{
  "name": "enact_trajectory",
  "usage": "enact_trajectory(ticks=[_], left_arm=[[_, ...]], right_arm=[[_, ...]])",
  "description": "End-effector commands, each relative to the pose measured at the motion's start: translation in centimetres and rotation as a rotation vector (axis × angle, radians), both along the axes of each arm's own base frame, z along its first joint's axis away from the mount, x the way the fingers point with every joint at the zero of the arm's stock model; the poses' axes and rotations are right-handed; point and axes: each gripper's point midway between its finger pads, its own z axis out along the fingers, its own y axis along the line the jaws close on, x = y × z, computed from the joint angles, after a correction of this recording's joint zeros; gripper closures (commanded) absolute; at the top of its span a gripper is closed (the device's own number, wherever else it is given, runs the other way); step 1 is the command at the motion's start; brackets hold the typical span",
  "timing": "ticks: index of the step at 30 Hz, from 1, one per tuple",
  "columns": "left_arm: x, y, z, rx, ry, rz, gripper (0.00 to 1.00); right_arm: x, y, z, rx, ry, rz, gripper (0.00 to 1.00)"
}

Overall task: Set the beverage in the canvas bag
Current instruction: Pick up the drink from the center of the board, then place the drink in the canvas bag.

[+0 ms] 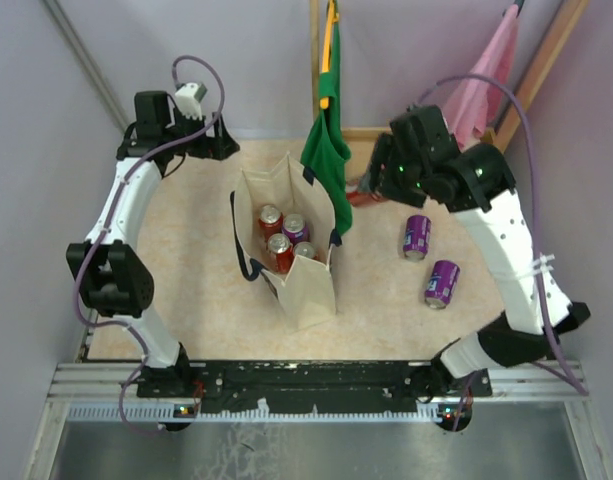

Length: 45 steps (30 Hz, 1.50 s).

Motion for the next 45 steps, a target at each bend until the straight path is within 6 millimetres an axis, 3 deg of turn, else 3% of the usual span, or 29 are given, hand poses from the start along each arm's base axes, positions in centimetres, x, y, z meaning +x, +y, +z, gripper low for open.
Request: enact_trajectory(ticks=[1,3,9,13,20,26,32,39,45], left_arm=[[1.0,1.0,4.2,-0.029,-0.073,0.034,0.06],[1.2,1.4,4.8,-0.034,-0.085,0.047,0.06],[1.7,3.3,4.5,-0.063,-0.088,0.110,0.06],[1.7,4.3,2.9,-0.066,-0.067,0.120,0.06],[2.3,4.9,1.4,-0.046,-0.095,0.116,0.07],[1.6,4.2,-0.8,-0.055,-0.097,0.075,0.08],[0.8,3.2,-0.7,-0.089,-0.086,0.042,0.08],[0.4,2.9,-1.1,-0.075,-0.098,0.012,0.08],[-0.1,2.6,-1.4,-0.089,-0.099,0.000,0.09]], right_arm=[[3.8,4.3,7.4,0.125,-0.211,0.132,1.00],[4.5,5.3,8.7,0.131,-0.236,0.175,1.00],[6.4,9.7,8.3,0.164,-0.227,0.323,1.00],[5.9,11.8,7.7,0.150,-0.219,0.388,1.00],[4.0,14.8,4.8,0.062,-0.216,0.499,1.00],[2.5,15.7,1.3,-0.051,-0.190,0.593,1.00],[1.3,15.9,0.1,-0.119,-0.129,0.678,1.00],[0.7,18.3,-2.0,-0.180,-0.052,0.770,1.00],[-0.3,18.2,-3.7,-0.210,0.014,0.773,1.00]])
